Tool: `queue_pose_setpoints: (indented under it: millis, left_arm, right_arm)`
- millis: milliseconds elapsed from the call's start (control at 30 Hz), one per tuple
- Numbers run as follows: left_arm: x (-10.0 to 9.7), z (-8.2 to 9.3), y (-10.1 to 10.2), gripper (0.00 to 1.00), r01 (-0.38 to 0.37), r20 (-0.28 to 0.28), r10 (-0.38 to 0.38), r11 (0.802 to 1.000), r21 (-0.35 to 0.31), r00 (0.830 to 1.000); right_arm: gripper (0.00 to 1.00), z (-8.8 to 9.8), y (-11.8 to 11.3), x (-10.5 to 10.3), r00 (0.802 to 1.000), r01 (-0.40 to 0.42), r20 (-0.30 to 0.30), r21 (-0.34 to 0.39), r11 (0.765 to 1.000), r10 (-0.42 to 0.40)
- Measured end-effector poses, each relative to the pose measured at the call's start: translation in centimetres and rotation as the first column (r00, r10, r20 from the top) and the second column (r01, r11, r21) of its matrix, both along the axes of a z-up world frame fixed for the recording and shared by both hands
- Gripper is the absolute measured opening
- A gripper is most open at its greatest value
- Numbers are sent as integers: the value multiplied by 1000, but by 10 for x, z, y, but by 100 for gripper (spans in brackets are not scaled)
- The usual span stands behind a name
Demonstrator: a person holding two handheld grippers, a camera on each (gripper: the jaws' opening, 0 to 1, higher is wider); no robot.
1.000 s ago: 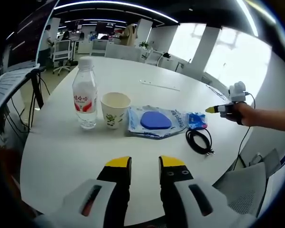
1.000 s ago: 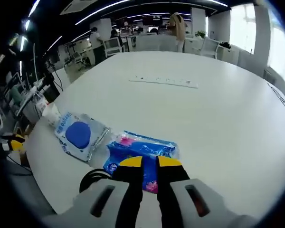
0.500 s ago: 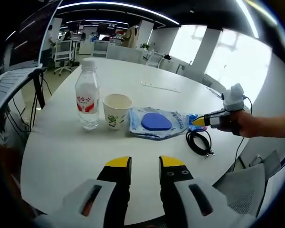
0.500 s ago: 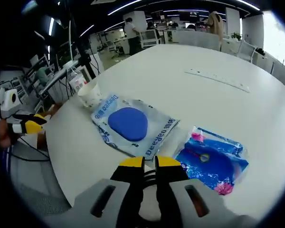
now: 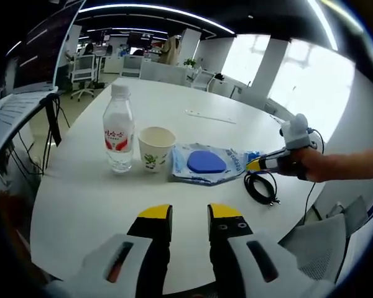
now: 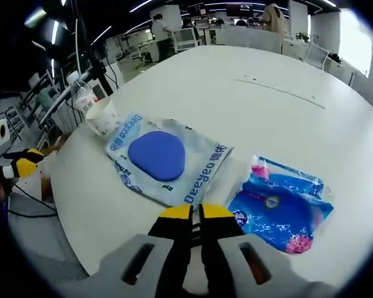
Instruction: Arrange the tabletop items into an orderly group along one side of the table until the central work area is clear of visible clutter.
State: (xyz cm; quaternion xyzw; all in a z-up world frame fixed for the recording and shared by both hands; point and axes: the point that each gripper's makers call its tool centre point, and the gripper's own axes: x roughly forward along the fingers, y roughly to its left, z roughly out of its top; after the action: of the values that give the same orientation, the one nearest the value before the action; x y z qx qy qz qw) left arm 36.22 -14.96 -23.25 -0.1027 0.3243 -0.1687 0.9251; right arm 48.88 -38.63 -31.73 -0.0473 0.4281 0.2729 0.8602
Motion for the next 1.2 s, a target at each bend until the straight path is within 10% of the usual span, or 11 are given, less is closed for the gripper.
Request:
queue_pose_setpoints:
  millis: [233, 667, 1200]
  left_arm:
    - [3, 2, -2, 21, 10, 10, -9, 1000, -10, 1000]
    - [8, 5, -18, 21, 93, 27, -93, 995, -17, 995]
    - [5, 7, -14, 24, 149, 29, -149, 989, -11, 988]
  right_arm:
    - [5, 21, -18, -20, 998, 15, 59, -25, 1000, -13]
    - [19, 3, -70, -60, 991, 133, 0, -91, 987, -134]
    - [2, -9, -78, -67, 987, 154, -16, -144, 978, -158]
